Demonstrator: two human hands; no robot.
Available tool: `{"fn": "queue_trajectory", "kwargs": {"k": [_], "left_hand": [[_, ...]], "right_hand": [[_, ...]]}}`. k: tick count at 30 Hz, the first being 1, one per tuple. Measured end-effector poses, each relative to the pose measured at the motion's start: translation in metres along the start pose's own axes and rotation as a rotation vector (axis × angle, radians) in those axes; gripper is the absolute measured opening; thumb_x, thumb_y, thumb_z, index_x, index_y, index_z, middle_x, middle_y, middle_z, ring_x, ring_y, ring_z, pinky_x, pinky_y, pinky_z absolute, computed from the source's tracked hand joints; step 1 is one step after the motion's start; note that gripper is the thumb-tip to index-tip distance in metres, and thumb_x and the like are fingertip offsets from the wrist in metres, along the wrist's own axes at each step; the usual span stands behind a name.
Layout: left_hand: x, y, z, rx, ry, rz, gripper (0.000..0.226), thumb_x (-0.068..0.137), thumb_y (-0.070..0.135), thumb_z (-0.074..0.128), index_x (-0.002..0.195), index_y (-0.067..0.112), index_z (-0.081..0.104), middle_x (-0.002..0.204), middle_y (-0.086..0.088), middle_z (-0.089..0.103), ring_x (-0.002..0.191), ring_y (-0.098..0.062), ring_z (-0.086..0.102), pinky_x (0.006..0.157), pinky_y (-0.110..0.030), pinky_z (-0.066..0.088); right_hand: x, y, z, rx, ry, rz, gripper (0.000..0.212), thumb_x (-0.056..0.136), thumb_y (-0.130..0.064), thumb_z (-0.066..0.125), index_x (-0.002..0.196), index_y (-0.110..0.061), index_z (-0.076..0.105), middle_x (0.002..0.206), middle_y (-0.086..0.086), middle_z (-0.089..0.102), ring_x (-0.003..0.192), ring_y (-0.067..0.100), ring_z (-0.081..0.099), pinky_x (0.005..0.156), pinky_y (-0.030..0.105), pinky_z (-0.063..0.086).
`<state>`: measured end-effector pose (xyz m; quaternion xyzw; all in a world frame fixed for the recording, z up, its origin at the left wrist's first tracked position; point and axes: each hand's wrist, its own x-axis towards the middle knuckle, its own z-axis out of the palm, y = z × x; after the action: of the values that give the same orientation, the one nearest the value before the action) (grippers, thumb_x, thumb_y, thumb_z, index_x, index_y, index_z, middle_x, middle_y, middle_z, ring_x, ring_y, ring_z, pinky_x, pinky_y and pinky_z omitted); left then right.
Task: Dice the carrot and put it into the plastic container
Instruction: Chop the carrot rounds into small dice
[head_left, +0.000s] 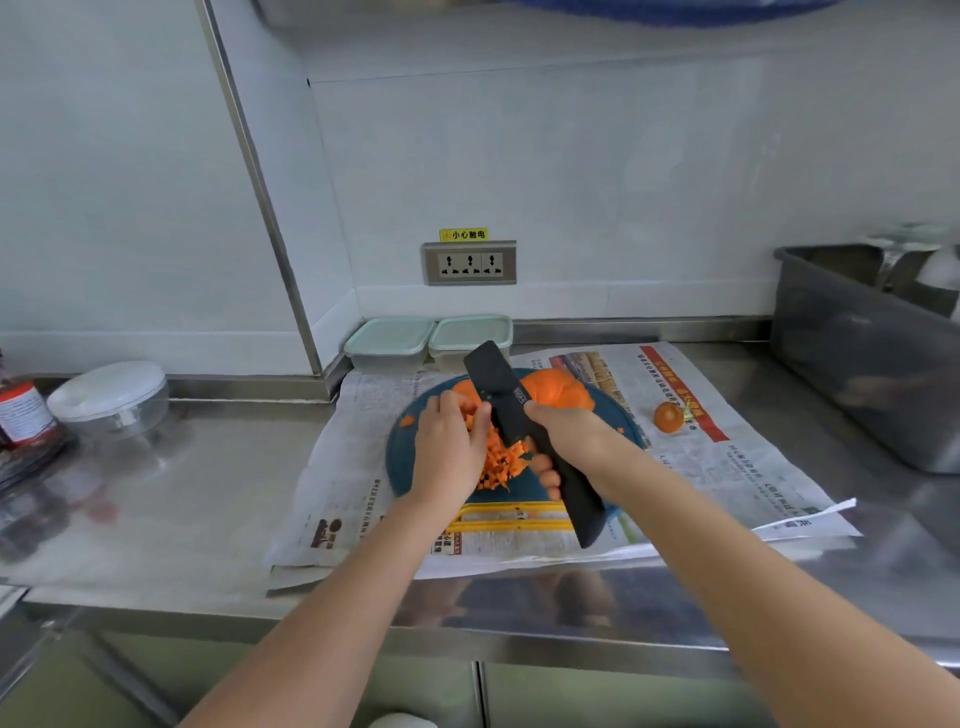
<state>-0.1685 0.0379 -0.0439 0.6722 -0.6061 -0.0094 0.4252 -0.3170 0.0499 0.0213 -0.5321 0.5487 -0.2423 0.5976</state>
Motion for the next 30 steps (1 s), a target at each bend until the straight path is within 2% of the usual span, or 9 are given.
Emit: {"fn": "queue_trajectory", "kwargs": {"k": [4, 8, 12, 15, 19, 25, 27, 29, 30], "left_hand": [[0.002, -0.014, -0.010, 0.058, -0.020, -0.039, 0.017, 0.096, 0.025, 0.051, 0.101, 0.010, 0.058, 0.094, 0.003, 0.052, 0.086, -0.015, 0.054, 0.071, -0.022, 0.041], [-0.002, -0.020, -0.028, 0.060, -0.272, -0.126, 0.014, 0.086, 0.035, 0.068, 0.085, 0.021, 0.063, 0.074, 0.014, 0.058, 0.073, -0.005, 0.058, 0.060, -0.017, 0.042], [-0.007, -0.021, -0.029, 0.069, -0.387, -0.151, 0.013, 0.079, 0.033, 0.076, 0.078, 0.025, 0.065, 0.074, 0.015, 0.060, 0.069, 0.001, 0.057, 0.060, -0.016, 0.042], [-0.008, -0.021, -0.026, 0.080, -0.385, -0.146, 0.011, 0.082, 0.029, 0.073, 0.086, 0.019, 0.070, 0.076, 0.012, 0.061, 0.069, 0.000, 0.056, 0.059, -0.016, 0.042], [-0.004, -0.021, -0.028, 0.014, -0.372, -0.177, 0.008, 0.084, 0.028, 0.071, 0.084, 0.020, 0.068, 0.073, 0.013, 0.061, 0.065, 0.003, 0.054, 0.056, -0.012, 0.036], [0.003, -0.035, -0.052, -0.089, -0.279, -0.261, 0.011, 0.090, 0.022, 0.063, 0.086, 0.014, 0.069, 0.077, 0.010, 0.063, 0.070, -0.008, 0.059, 0.077, -0.029, 0.049], [0.003, -0.046, -0.063, -0.105, -0.217, -0.308, 0.008, 0.091, 0.019, 0.062, 0.088, 0.015, 0.067, 0.075, 0.007, 0.065, 0.065, -0.007, 0.060, 0.070, -0.026, 0.051], [0.003, -0.055, -0.072, -0.086, -0.185, -0.315, 0.006, 0.091, 0.015, 0.061, 0.088, 0.016, 0.067, 0.073, 0.008, 0.064, 0.064, -0.005, 0.059, 0.061, -0.019, 0.045], [0.002, -0.057, -0.075, -0.077, -0.192, -0.312, 0.006, 0.090, 0.015, 0.061, 0.088, 0.017, 0.066, 0.073, 0.009, 0.064, 0.066, -0.005, 0.059, 0.061, -0.019, 0.044]], "right_hand": [[0.004, -0.001, -0.018, -0.028, 0.024, -0.013, 0.045, 0.099, -0.046, 0.039, 0.071, -0.012, 0.047, 0.048, 0.003, 0.046, 0.036, 0.015, 0.040, 0.040, 0.023, 0.038], [0.009, 0.006, -0.025, -0.088, 0.023, 0.018, 0.047, 0.099, -0.047, 0.038, 0.069, -0.012, 0.047, 0.049, 0.003, 0.047, 0.037, 0.016, 0.040, 0.043, 0.024, 0.038], [0.012, 0.013, -0.019, -0.149, 0.015, 0.013, 0.047, 0.099, -0.046, 0.038, 0.070, -0.012, 0.048, 0.050, 0.004, 0.048, 0.039, 0.016, 0.041, 0.044, 0.024, 0.039], [0.011, 0.014, -0.014, -0.169, 0.001, -0.022, 0.046, 0.099, -0.044, 0.037, 0.070, -0.011, 0.048, 0.050, 0.004, 0.048, 0.038, 0.016, 0.041, 0.042, 0.023, 0.038], [0.010, 0.016, -0.013, -0.217, 0.010, -0.073, 0.042, 0.100, -0.040, 0.037, 0.072, -0.010, 0.047, 0.050, 0.004, 0.047, 0.037, 0.016, 0.041, 0.040, 0.023, 0.040], [0.002, 0.022, -0.004, -0.379, -0.031, -0.122, 0.043, 0.101, -0.038, 0.036, 0.073, -0.007, 0.045, 0.047, 0.005, 0.046, 0.035, 0.018, 0.041, 0.036, 0.022, 0.039], [-0.004, 0.026, 0.007, -0.410, -0.102, -0.105, 0.044, 0.102, -0.039, 0.036, 0.072, -0.008, 0.044, 0.049, 0.005, 0.045, 0.034, 0.017, 0.040, 0.036, 0.021, 0.038], [-0.009, 0.029, 0.019, -0.418, -0.157, -0.084, 0.043, 0.101, -0.041, 0.036, 0.074, -0.009, 0.045, 0.049, 0.004, 0.045, 0.034, 0.016, 0.040, 0.037, 0.022, 0.038], [-0.011, 0.030, 0.025, -0.419, -0.173, -0.076, 0.042, 0.101, -0.042, 0.037, 0.074, -0.010, 0.045, 0.049, 0.004, 0.045, 0.034, 0.015, 0.040, 0.037, 0.022, 0.039]]}}
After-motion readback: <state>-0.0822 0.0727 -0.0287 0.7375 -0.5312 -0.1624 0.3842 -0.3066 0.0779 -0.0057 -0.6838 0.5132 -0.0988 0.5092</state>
